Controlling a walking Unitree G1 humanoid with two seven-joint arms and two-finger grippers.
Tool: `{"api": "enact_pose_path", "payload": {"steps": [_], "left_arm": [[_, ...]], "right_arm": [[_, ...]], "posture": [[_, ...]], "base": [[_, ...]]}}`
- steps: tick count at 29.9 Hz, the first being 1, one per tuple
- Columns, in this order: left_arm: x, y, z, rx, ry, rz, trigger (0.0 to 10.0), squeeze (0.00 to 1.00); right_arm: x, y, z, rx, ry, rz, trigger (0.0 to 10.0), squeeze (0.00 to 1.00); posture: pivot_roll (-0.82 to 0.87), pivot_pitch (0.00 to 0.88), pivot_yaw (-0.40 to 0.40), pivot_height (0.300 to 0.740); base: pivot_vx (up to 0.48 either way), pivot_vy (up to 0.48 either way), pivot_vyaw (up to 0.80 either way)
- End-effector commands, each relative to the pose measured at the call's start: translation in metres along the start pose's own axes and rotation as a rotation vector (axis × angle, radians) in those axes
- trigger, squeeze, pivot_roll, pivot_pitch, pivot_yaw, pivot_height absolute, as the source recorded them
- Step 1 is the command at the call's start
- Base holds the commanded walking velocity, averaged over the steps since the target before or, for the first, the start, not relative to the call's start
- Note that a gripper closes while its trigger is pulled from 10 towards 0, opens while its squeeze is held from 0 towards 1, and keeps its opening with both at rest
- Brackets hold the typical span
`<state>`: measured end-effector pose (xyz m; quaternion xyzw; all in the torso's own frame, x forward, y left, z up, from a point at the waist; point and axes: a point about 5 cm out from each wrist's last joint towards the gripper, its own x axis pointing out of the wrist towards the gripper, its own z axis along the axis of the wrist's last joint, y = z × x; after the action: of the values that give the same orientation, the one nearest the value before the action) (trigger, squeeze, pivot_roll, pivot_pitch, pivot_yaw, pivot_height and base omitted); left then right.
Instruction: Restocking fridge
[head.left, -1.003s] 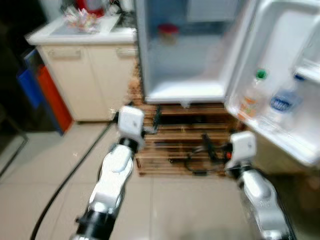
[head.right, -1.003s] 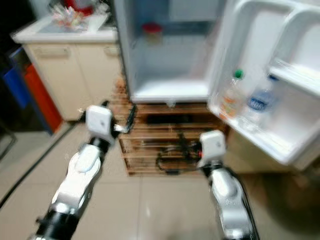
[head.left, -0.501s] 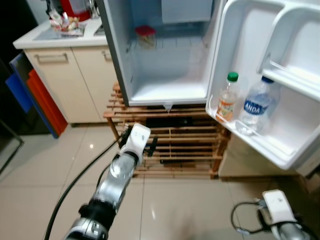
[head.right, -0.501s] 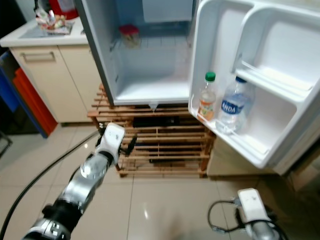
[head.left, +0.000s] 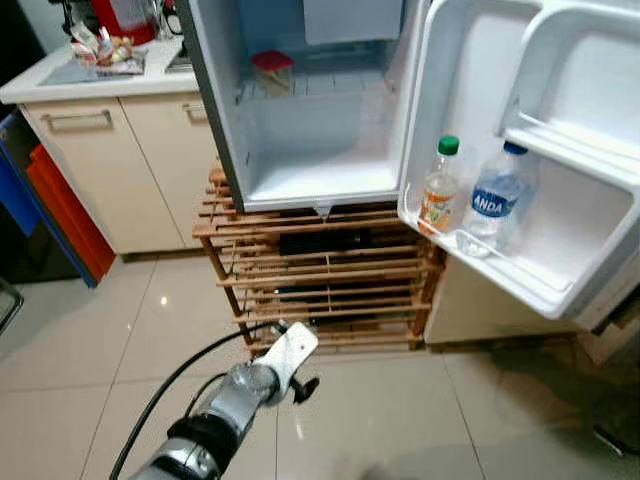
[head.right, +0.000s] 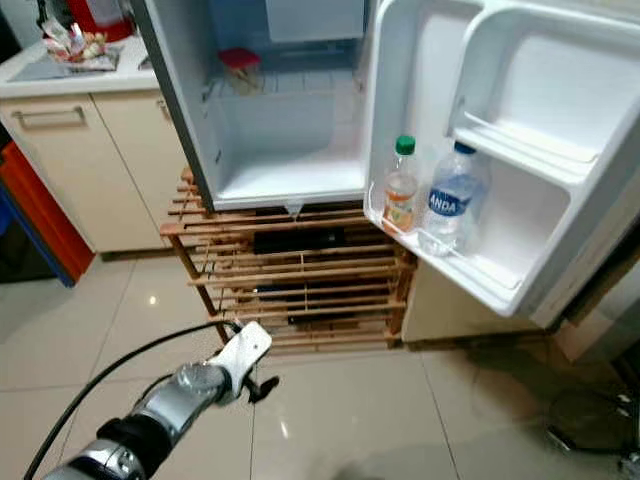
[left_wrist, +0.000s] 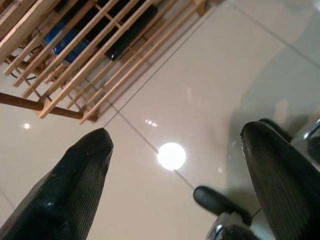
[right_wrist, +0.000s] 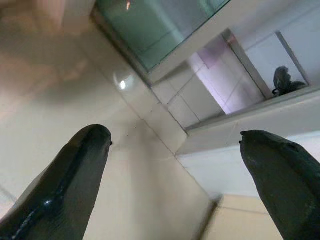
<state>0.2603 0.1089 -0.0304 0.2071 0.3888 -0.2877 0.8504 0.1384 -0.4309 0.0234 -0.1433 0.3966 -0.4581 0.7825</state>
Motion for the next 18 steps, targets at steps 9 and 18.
{"api": "enact_pose_path", "payload": {"steps": [9, 18], "left_arm": [[0.003, -0.001, 0.013, 0.017, -0.046, -0.018, 10.0, 0.0], [0.004, -0.001, 0.018, -0.059, -0.085, -0.021, 10.0, 0.0]], "right_arm": [[-0.026, 0.024, 0.144, 0.242, -0.495, 0.121, 10.0, 0.0], [-0.04, 0.044, 0.163, 0.301, -0.563, 0.252, 10.0, 0.0]], "posture": [[-0.26, 0.0, 0.079, 0.74], [-0.26, 0.0, 0.07, 0.74]], "base": [[0.0, 0.0, 0.0], [0.0, 0.0, 0.0]]}}
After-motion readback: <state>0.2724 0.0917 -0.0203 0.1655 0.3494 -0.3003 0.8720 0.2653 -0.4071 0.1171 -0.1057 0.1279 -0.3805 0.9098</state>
